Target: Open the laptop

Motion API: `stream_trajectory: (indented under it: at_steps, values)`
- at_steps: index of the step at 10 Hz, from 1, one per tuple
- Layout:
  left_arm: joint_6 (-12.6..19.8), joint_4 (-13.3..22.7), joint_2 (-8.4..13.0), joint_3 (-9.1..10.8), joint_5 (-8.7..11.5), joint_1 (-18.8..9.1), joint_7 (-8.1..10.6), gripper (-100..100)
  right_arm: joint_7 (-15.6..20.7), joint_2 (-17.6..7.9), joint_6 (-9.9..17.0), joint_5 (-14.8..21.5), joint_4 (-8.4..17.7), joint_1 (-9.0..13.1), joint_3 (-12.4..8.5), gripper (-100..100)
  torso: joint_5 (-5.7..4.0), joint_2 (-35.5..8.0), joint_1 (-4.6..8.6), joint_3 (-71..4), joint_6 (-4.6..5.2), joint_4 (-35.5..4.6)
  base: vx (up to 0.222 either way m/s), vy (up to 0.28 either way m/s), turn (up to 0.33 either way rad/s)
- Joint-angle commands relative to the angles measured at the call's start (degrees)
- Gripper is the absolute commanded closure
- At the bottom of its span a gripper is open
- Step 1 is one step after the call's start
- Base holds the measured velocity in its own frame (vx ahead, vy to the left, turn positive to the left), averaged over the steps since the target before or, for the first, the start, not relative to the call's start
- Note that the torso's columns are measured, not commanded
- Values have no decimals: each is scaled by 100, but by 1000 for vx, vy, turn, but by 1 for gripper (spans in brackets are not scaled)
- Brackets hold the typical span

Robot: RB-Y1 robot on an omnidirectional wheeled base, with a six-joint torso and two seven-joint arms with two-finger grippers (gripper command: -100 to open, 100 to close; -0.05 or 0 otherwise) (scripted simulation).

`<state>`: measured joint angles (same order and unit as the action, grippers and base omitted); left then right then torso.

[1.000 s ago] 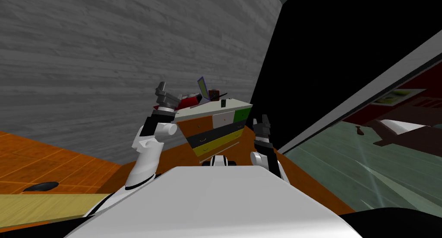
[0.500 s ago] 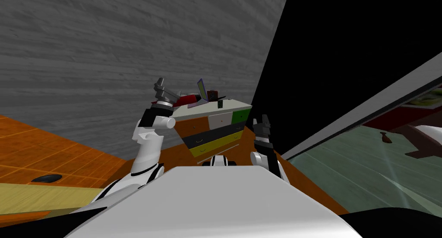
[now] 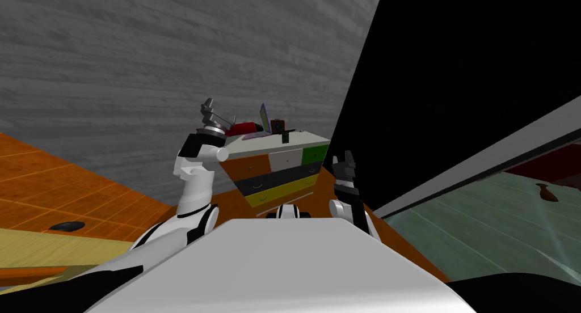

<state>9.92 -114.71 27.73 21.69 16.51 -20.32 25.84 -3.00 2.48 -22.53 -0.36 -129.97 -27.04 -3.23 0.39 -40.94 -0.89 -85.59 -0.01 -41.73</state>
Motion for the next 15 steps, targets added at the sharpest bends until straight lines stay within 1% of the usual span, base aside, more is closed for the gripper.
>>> stream_trajectory:
  at_steps: [1, 2, 3, 4, 5, 6, 7, 8, 9, 10, 11, 12, 13, 14, 15]
  values:
    - [352, 406, 98, 156, 93, -379, 100, -100, 0, -1, 0, 0, 0, 0, 0, 0, 2, 11, 2, -5, 17, 15, 29, -147, 126]
    - [380, 493, 98, 156, 93, -379, 100, -100, 0, 0, 0, 0, 0, 0, 0, 0, -2, 21, 18, -14, 17, 18, 36, -154, 93]
    - [562, 651, 179, 247, 176, -632, 171, -100, 0, 0, 0, 0, 0, 0, 0, 0, -12, 27, 35, -17, 38, 21, 22, -168, 134]
    - [626, 752, 179, 247, 176, -640, 171, -100, 0, 0, 0, 0, 0, 0, 0, 0, -23, 26, 57, -19, 43, 17, 38, -137, 92]
    - [626, 768, 179, 247, 176, -640, 171, -100, 0, 0, 0, 0, 0, 0, 0, 0, -25, 36, 59, -24, 60, 25, 21, -61, 32]
    - [866, 948, 252, 332, 256, -894, 236, -100, 0, -1, 0, 0, 0, 1, -1, 0, -29, 42, 56, -31, 73, 27, -2, -107, 94]
    - [866, 1053, 252, 332, 256, -894, 236, -100, 0, 0, 0, 0, 0, 0, 0, 0, -36, 43, 85, -33, 69, 25, 17, -115, 75]
    - [1070, 1235, 318, 413, 335, -1139, 296, -100, 0, -1, 0, 0, 0, 1, 0, 0, -35, 53, 90, -37, 77, 35, 20, -166, 126]
    - [1099, 1346, 318, 413, 335, -1139, 296, -100, 0, 0, 0, 0, 0, 0, 0, 0, -46, 54, 114, -39, 80, 30, 37, -149, 90]
    - [1295, 1534, 378, 488, 411, -1373, 349, -100, 0, 0, 0, 0, 0, 0, 0, 0, -47, 61, 117, -41, 99, 40, 27, -148, 126]
    - [1325, 1644, 378, 488, 411, -1373, 349, -100, 0, 0, 0, 0, 0, 0, 0, 0, -52, 65, 127, -47, 107, 41, 14, -138, 86]
    - [1527, 1838, 432, 557, 485, -1597, 396, -100, 0, -1, 0, 0, 0, 0, 0, 0, -55, 69, 134, -50, 121, 44, 34, -172, 101]
    - [1542, 1945, 432, 557, 485, -1597, 396, -100, 0, 0, 0, 0, 0, 0, 0, 0, -61, 82, 151, -58, 122, 46, 10, -162, 68]
    - [1748, 2112, 480, 621, 555, -1808, 436, -100, 0, 0, 0, 0, 0, 1, 0, 0, -57, 78, 144, -56, 126, 50, -14, -184, 100]
    - [1749, 2245, 480, 621, 555, -1808, 436, -100, 0, 0, 0, 0, 0, 1, 0, 0, -62, 76, 151, -57, 131, 46, 0, -126, 52]
